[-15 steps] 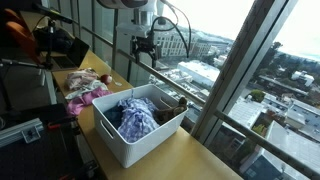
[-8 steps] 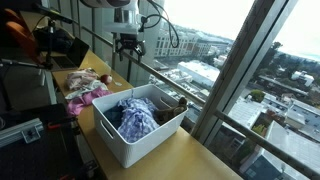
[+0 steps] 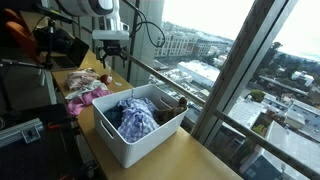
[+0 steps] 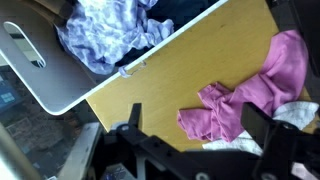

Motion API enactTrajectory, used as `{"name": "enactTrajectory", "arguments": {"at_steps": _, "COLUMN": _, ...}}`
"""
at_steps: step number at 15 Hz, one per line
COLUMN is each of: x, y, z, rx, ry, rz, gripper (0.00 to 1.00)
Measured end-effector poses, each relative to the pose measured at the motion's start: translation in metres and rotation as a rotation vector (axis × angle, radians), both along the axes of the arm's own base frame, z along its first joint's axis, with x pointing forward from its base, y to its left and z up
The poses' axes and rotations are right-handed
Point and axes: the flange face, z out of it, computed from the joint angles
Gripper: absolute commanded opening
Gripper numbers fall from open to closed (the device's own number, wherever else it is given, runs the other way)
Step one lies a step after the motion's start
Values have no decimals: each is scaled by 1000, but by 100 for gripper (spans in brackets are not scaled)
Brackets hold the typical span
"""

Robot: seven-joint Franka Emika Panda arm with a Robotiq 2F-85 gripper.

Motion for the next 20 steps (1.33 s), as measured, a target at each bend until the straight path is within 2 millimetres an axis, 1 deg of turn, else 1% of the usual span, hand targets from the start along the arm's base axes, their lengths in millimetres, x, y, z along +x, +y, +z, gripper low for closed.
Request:
{"name": "enactTrajectory", "arguments": {"at_steps": 2, "x": -13, "y": 20, "z": -17, "rx": -50, "ry": 13, "rz": 93, "gripper": 100}}
{"name": "enactTrajectory", "arguments": {"at_steps": 5, "x": -32, "y": 61, "z": -38, "rx": -126, "ry": 12, "rz": 246, "gripper": 100}}
{"name": "enactTrajectory", "arguments": {"at_steps": 6, "x": -34, "y": 67, "z": -45, "rx": -157, "ry": 8, "rz": 295, "gripper": 100}}
{"name": "enactTrajectory", "arguments": {"at_steps": 7, "x": -32, "y": 68, "z": -54, "rx": -186, "ry": 4, "rz": 343, "gripper": 100}}
{"name": "enactTrajectory", "arguments": {"at_steps": 8, "x": -28, "y": 65, "z": -64, "rx": -218, "ry": 1, "rz": 388, "gripper": 100}}
{"name": "enactTrajectory", "arguments": {"at_steps": 10, "x": -14, "y": 51, "z": -84, "rx": -285, "ry": -4, "rz": 481, "gripper": 100}}
{"name": "enactTrajectory", "arguments": {"at_steps": 13, "x": 15, "y": 19, "z": -110, "rx": -364, "ry": -11, "rz": 566, "gripper": 100}}
{"name": "enactTrajectory", "arguments": {"at_steps": 15, "x": 31, "y": 5, "z": -120, "rx": -387, "ry": -10, "rz": 579, "gripper": 100}}
{"name": "enactTrajectory", "arguments": {"at_steps": 18, "x": 45, "y": 4, "z": -130, "rx": -392, "ry": -9, "rz": 586, "gripper": 100}}
{"name": "enactTrajectory", "arguments": {"at_steps": 20, "x": 47, "y": 4, "z": -136, "rx": -395, "ry": -4, "rz": 594, "gripper": 100}}
